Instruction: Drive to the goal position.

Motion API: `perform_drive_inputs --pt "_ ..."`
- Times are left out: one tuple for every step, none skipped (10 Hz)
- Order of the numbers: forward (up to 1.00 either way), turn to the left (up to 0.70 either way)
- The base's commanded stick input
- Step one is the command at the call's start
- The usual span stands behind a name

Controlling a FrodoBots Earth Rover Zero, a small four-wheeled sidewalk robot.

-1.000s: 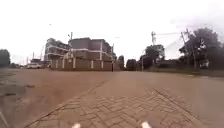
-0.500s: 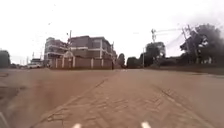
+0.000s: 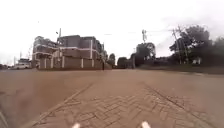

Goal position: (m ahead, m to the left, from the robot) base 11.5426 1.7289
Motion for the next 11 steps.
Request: perform_drive_inputs --pt "0.7 0.14" --pt "0.7 0.05" --pt "0.7 0.07" --pt "0.7 0.1" --pt "0.7 0.14" --pt "0.7 0.07" --pt "0.7 0.11" --pt "0.7 0.07" --pt "0.7 -0.25" --pt "0.7 -0.35" --pt "0.7 -0.35"
